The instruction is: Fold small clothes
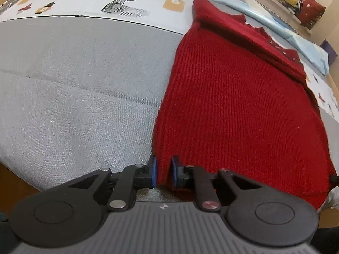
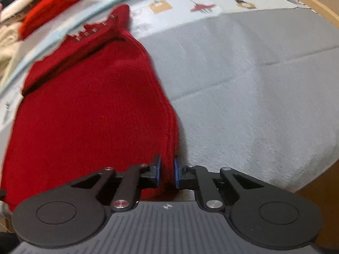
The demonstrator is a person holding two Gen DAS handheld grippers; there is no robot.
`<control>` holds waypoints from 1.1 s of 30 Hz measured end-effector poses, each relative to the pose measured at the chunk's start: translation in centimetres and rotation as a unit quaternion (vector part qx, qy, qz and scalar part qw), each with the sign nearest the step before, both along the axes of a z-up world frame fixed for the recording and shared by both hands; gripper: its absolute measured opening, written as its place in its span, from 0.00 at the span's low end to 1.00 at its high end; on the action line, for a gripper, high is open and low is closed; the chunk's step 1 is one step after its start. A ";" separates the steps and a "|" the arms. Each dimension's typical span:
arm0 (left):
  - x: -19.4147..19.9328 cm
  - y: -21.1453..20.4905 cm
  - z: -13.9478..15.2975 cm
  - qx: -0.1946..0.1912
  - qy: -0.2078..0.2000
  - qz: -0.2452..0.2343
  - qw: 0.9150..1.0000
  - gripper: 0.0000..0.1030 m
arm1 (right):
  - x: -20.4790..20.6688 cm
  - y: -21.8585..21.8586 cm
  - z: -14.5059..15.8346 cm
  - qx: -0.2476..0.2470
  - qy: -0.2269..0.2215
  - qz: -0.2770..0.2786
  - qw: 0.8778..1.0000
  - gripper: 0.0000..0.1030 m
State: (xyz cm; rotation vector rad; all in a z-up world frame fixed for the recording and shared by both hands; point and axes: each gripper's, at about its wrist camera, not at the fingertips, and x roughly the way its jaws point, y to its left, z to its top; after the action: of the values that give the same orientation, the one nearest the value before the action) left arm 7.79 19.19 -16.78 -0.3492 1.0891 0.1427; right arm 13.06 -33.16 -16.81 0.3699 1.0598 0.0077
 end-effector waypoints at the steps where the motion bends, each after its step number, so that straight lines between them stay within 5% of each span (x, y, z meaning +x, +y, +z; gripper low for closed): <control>1: 0.0 0.1 0.0 -0.004 0.001 0.002 1.000 0.15 | 0.1 0.0 0.2 0.010 -0.005 0.001 1.000 0.12; 6: 0.2 0.4 -0.6 -0.016 0.016 0.007 1.000 0.18 | 0.6 0.6 -0.9 -0.016 0.028 0.010 0.999 0.22; 10: 0.2 0.0 -0.2 -0.002 0.010 -0.003 1.000 0.16 | 0.6 0.7 -0.8 -0.017 0.030 0.010 0.999 0.15; 17: -0.6 -0.5 2.3 0.007 -0.028 -0.018 0.999 0.12 | -0.5 0.3 2.2 0.006 -0.042 0.006 0.999 0.11; 24: -2.1 -0.8 9.7 -0.031 -0.122 -0.048 0.991 0.10 | -3.2 -0.4 9.5 0.064 -0.169 0.034 0.983 0.10; 33: -7.5 0.1 19.0 -0.083 -0.207 -0.056 0.973 0.08 | -7.8 -5.1 15.9 0.138 -0.249 -0.003 0.959 0.08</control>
State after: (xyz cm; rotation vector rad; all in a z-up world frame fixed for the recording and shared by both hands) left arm 0.28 19.31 2.24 -0.4437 0.7058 -0.1209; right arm 5.25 -38.22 -0.92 0.5884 0.5569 0.2348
